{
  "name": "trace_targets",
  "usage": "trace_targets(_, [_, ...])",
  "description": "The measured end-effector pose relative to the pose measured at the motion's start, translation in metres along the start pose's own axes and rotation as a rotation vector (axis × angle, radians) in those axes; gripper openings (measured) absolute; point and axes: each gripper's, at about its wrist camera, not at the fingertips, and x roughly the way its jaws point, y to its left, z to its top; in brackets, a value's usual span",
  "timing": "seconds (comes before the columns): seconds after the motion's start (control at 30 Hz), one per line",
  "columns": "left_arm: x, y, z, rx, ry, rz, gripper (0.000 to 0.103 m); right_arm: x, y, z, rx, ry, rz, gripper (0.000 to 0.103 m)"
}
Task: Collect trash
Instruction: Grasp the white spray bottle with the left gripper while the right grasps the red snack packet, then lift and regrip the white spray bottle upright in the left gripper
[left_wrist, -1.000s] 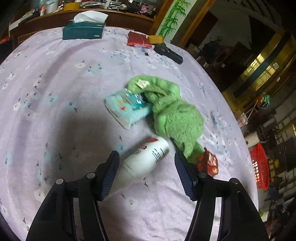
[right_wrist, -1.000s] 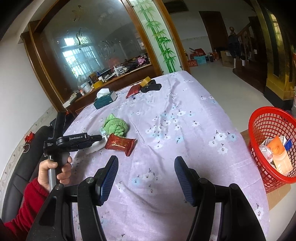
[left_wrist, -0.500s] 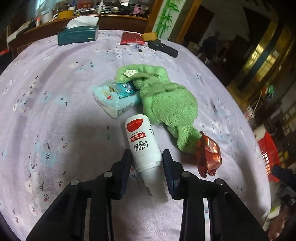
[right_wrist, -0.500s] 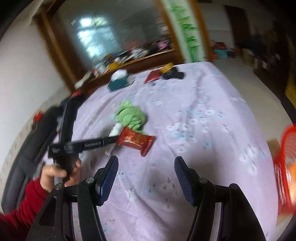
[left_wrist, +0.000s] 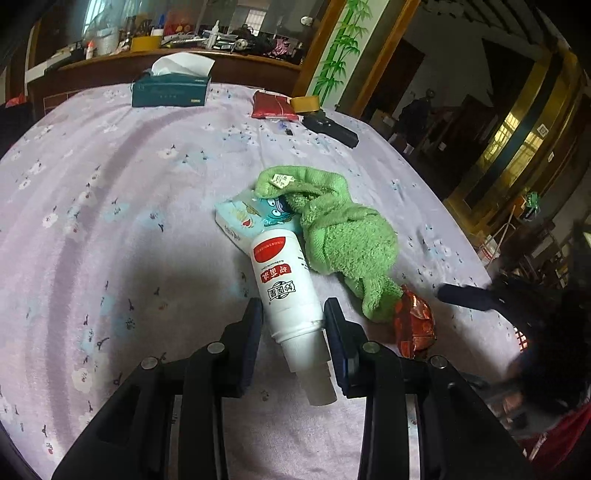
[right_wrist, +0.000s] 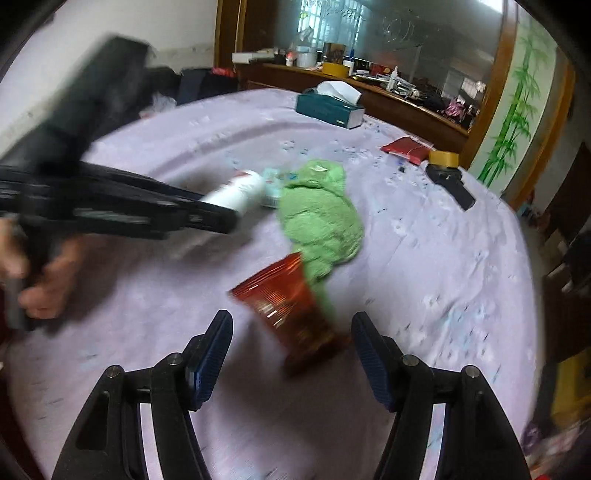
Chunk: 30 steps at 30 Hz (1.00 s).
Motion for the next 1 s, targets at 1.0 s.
trace_targets(1.0, [-0.014, -0.028, -0.004, 0.099, -0.132, 0.103, 0.032, -0.040, -0.019, -0.020, 0.516, -0.378, -0.160, 0.034])
